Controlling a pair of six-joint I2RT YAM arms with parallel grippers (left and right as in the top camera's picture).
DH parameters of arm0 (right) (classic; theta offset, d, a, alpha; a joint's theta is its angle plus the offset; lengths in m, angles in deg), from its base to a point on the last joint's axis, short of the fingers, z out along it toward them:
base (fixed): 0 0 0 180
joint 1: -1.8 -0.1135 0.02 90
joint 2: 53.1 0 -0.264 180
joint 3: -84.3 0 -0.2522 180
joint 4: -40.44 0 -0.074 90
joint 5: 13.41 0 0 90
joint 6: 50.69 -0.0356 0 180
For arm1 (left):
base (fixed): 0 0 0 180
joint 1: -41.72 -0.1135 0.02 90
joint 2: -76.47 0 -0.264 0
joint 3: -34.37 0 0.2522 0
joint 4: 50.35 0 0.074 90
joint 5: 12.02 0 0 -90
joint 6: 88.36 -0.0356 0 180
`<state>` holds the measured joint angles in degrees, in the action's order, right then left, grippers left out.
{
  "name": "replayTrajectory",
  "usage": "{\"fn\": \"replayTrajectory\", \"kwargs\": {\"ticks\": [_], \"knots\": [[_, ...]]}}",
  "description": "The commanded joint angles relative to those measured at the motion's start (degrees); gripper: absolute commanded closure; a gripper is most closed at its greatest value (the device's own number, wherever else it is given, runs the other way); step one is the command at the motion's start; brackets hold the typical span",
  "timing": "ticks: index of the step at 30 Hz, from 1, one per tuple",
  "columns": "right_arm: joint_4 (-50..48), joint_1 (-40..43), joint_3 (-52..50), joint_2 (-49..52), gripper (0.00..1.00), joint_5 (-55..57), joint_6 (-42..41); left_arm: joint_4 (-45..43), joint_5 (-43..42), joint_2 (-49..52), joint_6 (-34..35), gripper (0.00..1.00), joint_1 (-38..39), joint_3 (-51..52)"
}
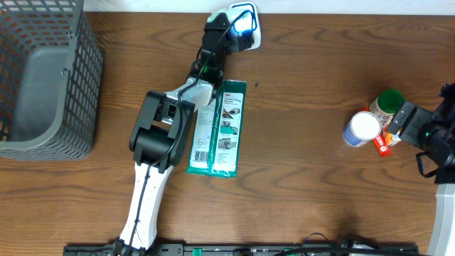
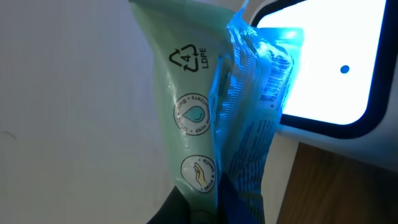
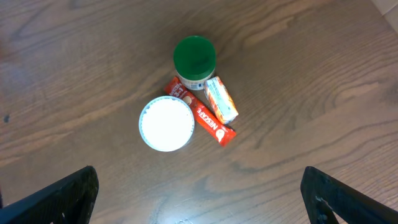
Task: Scan the item barcode
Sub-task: 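Hold the wipes pouch barcode up to the white scanner, left gripper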
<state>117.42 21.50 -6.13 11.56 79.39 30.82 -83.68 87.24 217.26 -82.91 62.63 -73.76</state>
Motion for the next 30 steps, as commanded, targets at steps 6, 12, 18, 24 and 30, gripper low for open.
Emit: {"fn": "replayTrajectory", "kwargs": {"ticks": [6, 12, 18, 24, 30], "knots": [[0.04, 0.35, 0.68, 0.11, 0.01, 0.57, 0.42, -3.15, -0.81, 0.39, -0.92, 0.93, 0.04, -3.28], [0.04, 0.35, 0.68, 0.22, 0.01, 0.57, 0.42, -0.59, -1.33, 0.39, -0.85, 0.93, 0.0, -3.28], [0.04, 0.35, 0.68, 0.22, 0.01, 0.57, 0.42, 2.51, -1.33, 0.39, 1.07, 0.93, -0.02, -3.28], [0.04, 0.35, 0.68, 0.22, 0.01, 0.57, 0.42, 2.25, 1.92, 0.22, 10.99, 0.93, 0.17, -5.64], [0.04, 0.35, 0.68, 0.22, 0.01, 0.57, 0.42, 14.56, 5.14, -4.55, 28.76, 0.93, 0.59, -13.4]]}}
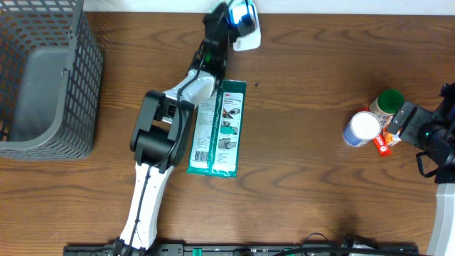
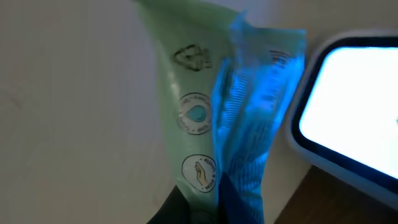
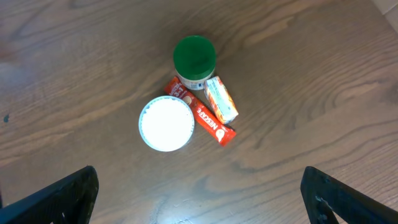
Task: Scan the item barcode
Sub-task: 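Hold the wipes pouch barcode up to the white scanner, left gripper, then carry the wipes pouch right and drop it beside the white container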
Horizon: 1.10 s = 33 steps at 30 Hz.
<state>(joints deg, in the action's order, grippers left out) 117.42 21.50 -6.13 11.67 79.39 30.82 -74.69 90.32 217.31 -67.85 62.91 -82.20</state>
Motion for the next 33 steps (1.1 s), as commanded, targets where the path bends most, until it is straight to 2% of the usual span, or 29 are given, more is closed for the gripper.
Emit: {"fn": "replayTrajectory", "kwargs": {"ticks": [1, 8, 9, 10, 11, 13, 15, 17, 20, 26, 33], "knots": [[0.04, 0.35, 0.68, 0.11, 0.01, 0.57, 0.42, 9.33, 2.05, -5.84, 16.74, 0.93, 0.48, -6.21], [0.04, 0.35, 0.68, 0.11, 0.01, 0.57, 0.42, 33.86, 2.1, -17.33, 38.71, 0.93, 2.97, -9.51], [0.04, 0.35, 0.68, 0.11, 0.01, 0.57, 0.42, 38.03, 2.08, -19.21, 44.09, 0.93, 3.54, -9.51], [0.04, 0.35, 0.68, 0.11, 0.01, 0.57, 0.42, 44.74, 1.9, -21.9, 52.78, 0.93, 4.46, -9.51], [0.04, 0.35, 0.68, 0.11, 0.01, 0.57, 0.42, 47.34, 1.49, -22.71, 55.52, 0.93, 4.79, -9.51], [0.04, 0.35, 0.68, 0.11, 0.01, 0.57, 0.42, 56.5, -3.23, -25.14, 64.76, 0.93, 5.9, -9.51], [0.04, 0.35, 0.68, 0.11, 0.01, 0.57, 0.42, 64.63, -12.76, -26.51, 74.71, 0.93, 7.02, -9.51], [0.04, 0.35, 0.68, 0.11, 0.01, 0.57, 0.42, 70.38, -21.9, -26.6, 81.7, 0.92, 8.28, -9.44], [0.04, 0.35, 0.68, 0.11, 0.01, 0.57, 0.42, 76.3, -28.39, -25.66, 88.43, 0.93, 10.91, -7.85], [0.04, 0.35, 0.68, 0.11, 0.01, 0.57, 0.42, 78.58, -28.44, -22.49, 97.53, 0.93, 18.6, -1.31], [0.04, 0.35, 0.68, 0.11, 0.01, 0.57, 0.42, 74.2, -28.41, -17.42, 97.88, 0.93, 28.76, 0.0]]}}
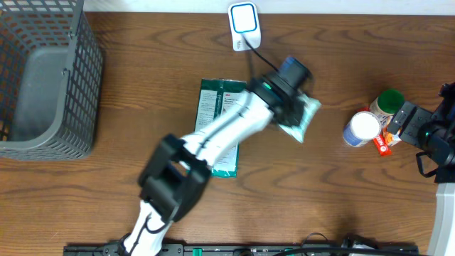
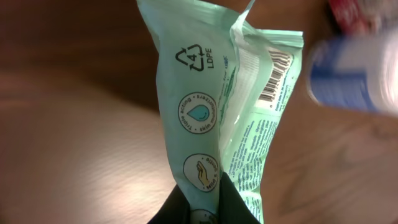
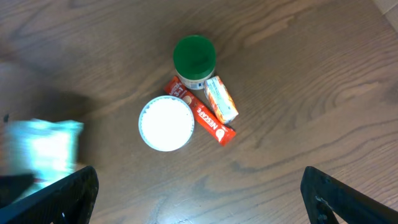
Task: Scan the item barcode
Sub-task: 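Carry the wipes pouch right and drop it beside the white container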
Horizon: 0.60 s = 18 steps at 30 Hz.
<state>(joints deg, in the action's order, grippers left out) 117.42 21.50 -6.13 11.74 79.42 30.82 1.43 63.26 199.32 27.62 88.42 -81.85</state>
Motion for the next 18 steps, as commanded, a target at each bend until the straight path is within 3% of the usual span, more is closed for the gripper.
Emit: {"fn": "replayTrajectory", "kwargs": {"ticks": [1, 7, 14, 18], "knots": [[0.04, 0.35, 0.68, 0.04, 0.01, 0.55, 0.42, -3.43, -1.33, 1.27, 2.4, 0.93, 4.61, -0.35], [0.04, 0.35, 0.68, 0.04, 0.01, 0.55, 0.42, -8.92, 2.89, 3.17, 3.06, 0.93, 9.2, -0.35], [0.02, 0.35, 0.68, 0.04, 0.01, 0.55, 0.42, -9.53, 5.42, 4.28, 5.88, 0.93, 10.75, -0.35], [0.04, 0.35, 0.68, 0.04, 0.01, 0.55, 0.42, -8.76, 11.96, 5.27, 8.68, 0.93, 10.6, -0.33]]}}
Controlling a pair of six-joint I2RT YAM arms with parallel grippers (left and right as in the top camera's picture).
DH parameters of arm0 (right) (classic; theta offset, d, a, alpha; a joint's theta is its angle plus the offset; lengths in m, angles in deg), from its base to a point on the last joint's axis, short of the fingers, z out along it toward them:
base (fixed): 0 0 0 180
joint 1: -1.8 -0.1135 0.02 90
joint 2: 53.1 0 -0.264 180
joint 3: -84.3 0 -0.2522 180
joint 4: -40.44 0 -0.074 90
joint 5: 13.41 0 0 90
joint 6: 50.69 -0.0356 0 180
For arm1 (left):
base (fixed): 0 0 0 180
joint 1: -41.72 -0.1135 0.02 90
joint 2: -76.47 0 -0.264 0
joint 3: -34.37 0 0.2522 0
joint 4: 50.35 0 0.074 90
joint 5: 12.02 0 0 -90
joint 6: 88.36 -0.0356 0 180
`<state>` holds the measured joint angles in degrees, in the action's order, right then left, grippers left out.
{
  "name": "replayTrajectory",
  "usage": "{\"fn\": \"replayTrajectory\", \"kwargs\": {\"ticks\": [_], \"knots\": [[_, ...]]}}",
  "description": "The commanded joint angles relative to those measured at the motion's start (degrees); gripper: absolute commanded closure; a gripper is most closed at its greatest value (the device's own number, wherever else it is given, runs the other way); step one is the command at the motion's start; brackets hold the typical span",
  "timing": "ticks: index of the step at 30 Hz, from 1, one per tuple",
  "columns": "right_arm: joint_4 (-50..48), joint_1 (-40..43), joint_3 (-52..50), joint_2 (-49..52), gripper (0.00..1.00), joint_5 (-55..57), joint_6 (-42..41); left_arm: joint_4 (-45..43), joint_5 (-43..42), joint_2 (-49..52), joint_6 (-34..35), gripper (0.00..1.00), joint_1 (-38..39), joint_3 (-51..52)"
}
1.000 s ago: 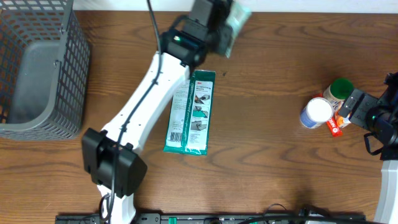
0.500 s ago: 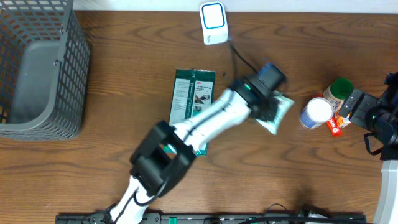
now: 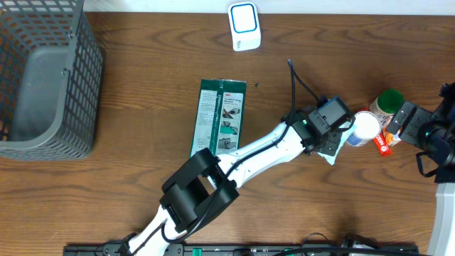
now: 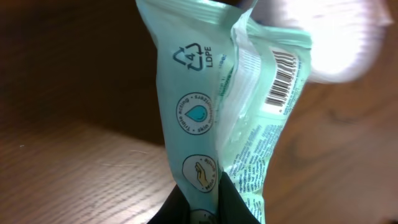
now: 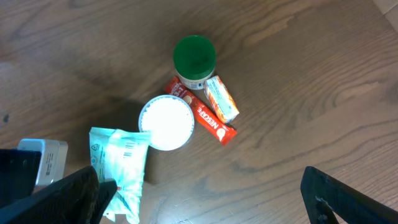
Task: Scan the item barcode
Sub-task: 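Carry the wipes pouch right and drop it beside the white container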
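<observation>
A pale green wipes packet [image 4: 211, 118] stands upright in my left gripper [image 4: 200, 210], which is shut on its lower end. Its barcode [image 4: 283, 73] faces the wrist camera. From overhead the left gripper [image 3: 321, 126] and the packet [image 3: 333, 148] are at the right of the table, just left of a white-lidded can [image 3: 365, 128]. The white scanner [image 3: 243, 17] stands at the back edge, far from the packet. My right gripper [image 5: 199, 208] hangs open high above the table, with the packet [image 5: 118, 163] low in its view.
Right of the can are a green-lidded jar [image 5: 194, 55], a red stick pack [image 5: 205, 118] and a small orange box [image 5: 222, 99]. A dark green flat package [image 3: 219, 117] lies mid-table. A grey mesh basket [image 3: 43, 78] fills the far left.
My left gripper has carried the packet further right and nearer the front, from mid-table to just beside the white-lidded can. The right arm has not moved.
The packet was held against the lit scanner at the back edge, glowing blue, at the two oldest moments. Then it was away from the scanner over the middle right of the table. Now it is by the group of items at the right.
</observation>
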<state>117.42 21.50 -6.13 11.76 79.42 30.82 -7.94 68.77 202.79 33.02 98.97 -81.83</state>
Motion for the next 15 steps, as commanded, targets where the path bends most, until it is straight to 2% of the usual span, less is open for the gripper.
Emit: {"fn": "replayTrajectory", "kwargs": {"ticks": [1, 4, 7, 11, 15], "knots": [[0.04, 0.35, 0.68, 0.02, 0.01, 0.55, 0.42, 0.52, 7.58, 2.1, 4.68, 0.93, -0.02, -0.28], [0.04, 0.35, 0.68, 0.02, 0.01, 0.55, 0.42, -0.57, 7.45, 2.89, 6.03, 0.93, -0.17, -0.17], [0.04, 0.35, 0.68, 0.02, 0.01, 0.55, 0.42, -1.92, 3.74, 3.72, 6.01, 0.92, 0.07, -0.17], [0.04, 0.35, 0.68, 0.02, 0.01, 0.55, 0.42, -4.68, -1.36, 5.33, 6.03, 0.84, 0.9, -0.17], [0.04, 0.35, 0.68, 0.02, 0.01, 0.55, 0.42, -6.25, -3.28, 6.56, 6.01, 0.83, 1.57, -0.17]]}}
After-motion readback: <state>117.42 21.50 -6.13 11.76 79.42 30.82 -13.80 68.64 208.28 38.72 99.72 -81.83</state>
